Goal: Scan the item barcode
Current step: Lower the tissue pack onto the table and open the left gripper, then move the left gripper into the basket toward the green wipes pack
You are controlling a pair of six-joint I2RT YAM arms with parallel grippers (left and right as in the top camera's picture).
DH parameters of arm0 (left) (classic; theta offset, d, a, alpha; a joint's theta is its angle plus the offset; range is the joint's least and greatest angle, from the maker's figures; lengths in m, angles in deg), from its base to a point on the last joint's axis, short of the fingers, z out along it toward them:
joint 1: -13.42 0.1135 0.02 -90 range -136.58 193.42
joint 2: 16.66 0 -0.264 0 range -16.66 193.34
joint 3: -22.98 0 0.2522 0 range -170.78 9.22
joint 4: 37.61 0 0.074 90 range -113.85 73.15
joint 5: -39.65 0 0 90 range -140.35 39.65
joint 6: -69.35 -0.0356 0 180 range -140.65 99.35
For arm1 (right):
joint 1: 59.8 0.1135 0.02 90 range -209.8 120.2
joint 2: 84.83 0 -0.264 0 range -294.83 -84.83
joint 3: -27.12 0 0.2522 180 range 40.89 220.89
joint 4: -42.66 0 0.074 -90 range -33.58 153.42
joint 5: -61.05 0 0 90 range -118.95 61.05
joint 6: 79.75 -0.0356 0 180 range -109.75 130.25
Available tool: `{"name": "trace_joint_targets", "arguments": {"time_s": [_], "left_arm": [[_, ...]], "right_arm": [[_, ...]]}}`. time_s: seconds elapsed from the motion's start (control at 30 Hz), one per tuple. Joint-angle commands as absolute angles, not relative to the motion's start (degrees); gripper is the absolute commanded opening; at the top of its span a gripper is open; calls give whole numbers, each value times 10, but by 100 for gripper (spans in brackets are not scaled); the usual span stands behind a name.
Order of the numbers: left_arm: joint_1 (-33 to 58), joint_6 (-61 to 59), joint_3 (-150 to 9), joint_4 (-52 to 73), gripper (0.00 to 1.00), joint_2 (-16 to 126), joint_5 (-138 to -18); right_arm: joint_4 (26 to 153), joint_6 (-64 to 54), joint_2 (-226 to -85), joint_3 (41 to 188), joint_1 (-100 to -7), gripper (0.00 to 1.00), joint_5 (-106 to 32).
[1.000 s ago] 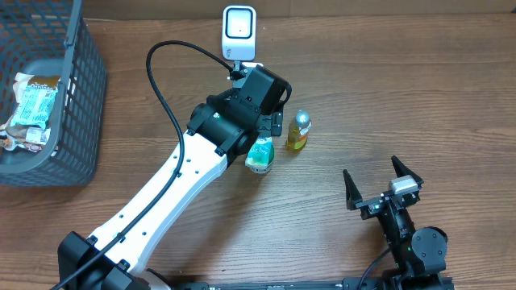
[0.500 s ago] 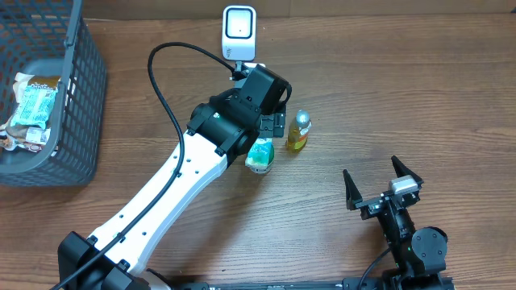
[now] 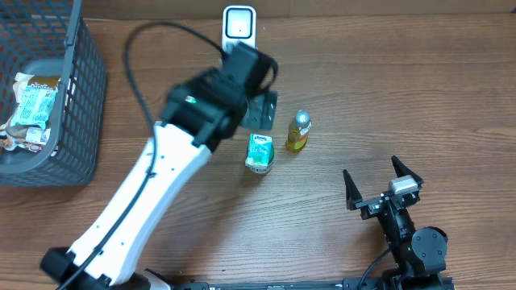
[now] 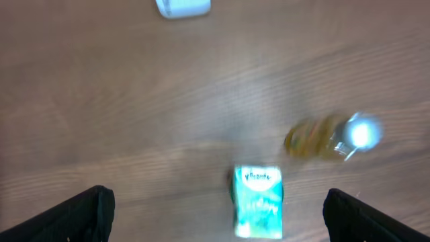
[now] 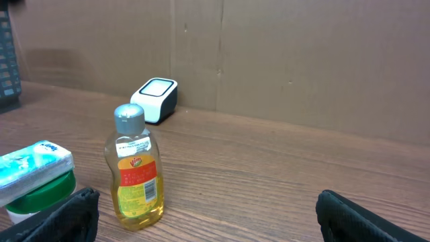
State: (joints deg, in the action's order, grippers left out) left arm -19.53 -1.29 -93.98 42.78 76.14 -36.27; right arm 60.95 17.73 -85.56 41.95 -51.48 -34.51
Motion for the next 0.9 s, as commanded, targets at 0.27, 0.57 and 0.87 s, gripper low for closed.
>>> {"name": "trace_joint_targets", "arguments": {"time_s": [0.27,0.57,0.87], "left_arm": [[-180,-187,-1223,415,100,753,-217],[-141,-325,-1260,292,100,752,3],[-2,-360,-1259,214,100,754,-16]], "right_arm": [[608,176,-850,413,-516,100,-341],[608,176,-850,413,-516,100,-341],[608,176,-850,413,-516,100,-341]]}}
